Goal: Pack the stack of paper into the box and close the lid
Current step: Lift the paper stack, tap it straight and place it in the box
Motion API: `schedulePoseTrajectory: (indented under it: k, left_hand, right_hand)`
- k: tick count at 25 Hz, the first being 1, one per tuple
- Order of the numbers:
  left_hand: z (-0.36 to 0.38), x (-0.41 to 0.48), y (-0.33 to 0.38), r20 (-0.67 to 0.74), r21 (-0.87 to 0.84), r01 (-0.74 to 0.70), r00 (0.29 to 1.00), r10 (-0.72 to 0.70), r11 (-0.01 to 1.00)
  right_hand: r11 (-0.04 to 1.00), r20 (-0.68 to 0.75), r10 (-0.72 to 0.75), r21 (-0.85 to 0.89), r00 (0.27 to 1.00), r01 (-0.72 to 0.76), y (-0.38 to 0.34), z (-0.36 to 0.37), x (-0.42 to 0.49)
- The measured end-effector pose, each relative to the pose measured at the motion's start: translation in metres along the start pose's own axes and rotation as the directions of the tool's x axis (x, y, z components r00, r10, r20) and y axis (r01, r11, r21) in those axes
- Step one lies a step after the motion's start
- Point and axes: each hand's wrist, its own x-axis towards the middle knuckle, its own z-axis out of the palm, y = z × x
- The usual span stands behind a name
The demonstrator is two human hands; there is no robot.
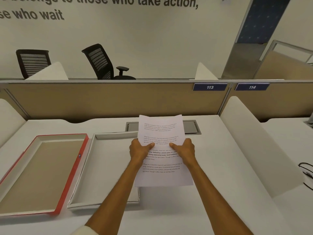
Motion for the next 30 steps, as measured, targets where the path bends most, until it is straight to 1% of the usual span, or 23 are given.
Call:
schedulePoseTrajectory:
  k: [6, 19, 26, 30]
  left_hand:
    - [-0.049, 0.012, -0.013, 0.007, 0.007, 0.017, 1.000, -0.017, 1.000]
    - [-0.146, 0.047, -0.055, -0.050, 0.005, 0.063, 0.997, -0.062, 0.998]
    - [-0.173, 0.064, -0.076, -0.072, -0.015, 0.073, 0.995, -0.074, 0.997]
    - [-0.180, 0.076, -0.090, -0.062, -0.022, 0.109, 0.992, -0.110, 0.994]
  right_hand:
    - [1.000, 0.017, 0.001, 0.004, 1.000, -0.001, -0.019, 0.044, -0.020]
    - [1.000, 0.106, 0.010, 0.012, 0.994, -0.012, -0.051, 0.148, -0.047]
    - [1.000, 0.148, 0.014, 0.000, 0.989, -0.015, -0.057, 0.187, -0.049]
    - [0.999, 0.173, 0.029, -0.020, 0.985, -0.026, -0.056, 0.204, -0.046]
